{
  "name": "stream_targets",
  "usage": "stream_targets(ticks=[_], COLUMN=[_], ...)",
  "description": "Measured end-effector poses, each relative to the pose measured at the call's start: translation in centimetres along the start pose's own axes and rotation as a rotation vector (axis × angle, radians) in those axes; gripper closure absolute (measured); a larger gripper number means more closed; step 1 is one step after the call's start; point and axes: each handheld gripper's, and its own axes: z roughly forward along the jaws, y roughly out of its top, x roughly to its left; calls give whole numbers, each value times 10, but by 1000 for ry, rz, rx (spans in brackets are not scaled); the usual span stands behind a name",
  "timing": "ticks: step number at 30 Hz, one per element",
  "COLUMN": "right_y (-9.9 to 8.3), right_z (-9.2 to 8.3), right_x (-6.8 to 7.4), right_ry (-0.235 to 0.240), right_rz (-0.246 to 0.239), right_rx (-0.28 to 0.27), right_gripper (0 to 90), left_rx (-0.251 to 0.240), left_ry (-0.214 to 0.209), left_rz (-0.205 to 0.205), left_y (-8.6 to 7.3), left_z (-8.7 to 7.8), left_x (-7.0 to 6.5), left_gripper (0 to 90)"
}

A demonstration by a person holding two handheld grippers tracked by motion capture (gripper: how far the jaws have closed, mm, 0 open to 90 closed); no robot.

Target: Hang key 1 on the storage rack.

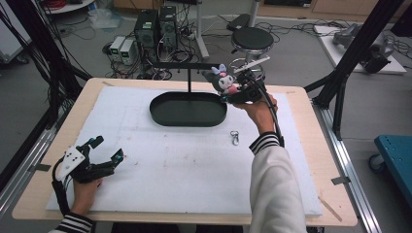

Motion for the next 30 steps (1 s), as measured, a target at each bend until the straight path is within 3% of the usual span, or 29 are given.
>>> stream_targets(ticks=[19, 30], right_y=[30, 32], right_z=[26, 37], right_x=[21, 18], right_ry=[36, 34], right_rz=[-24, -15], right_rx=[-8, -1], right_gripper=[546, 546], left_rx=[-1, 1], left_ry=[0, -1], left_rz=[-1, -1], left_y=[0, 0], left_z=[0, 0], left_x=[0, 0], left_gripper=[116, 116])
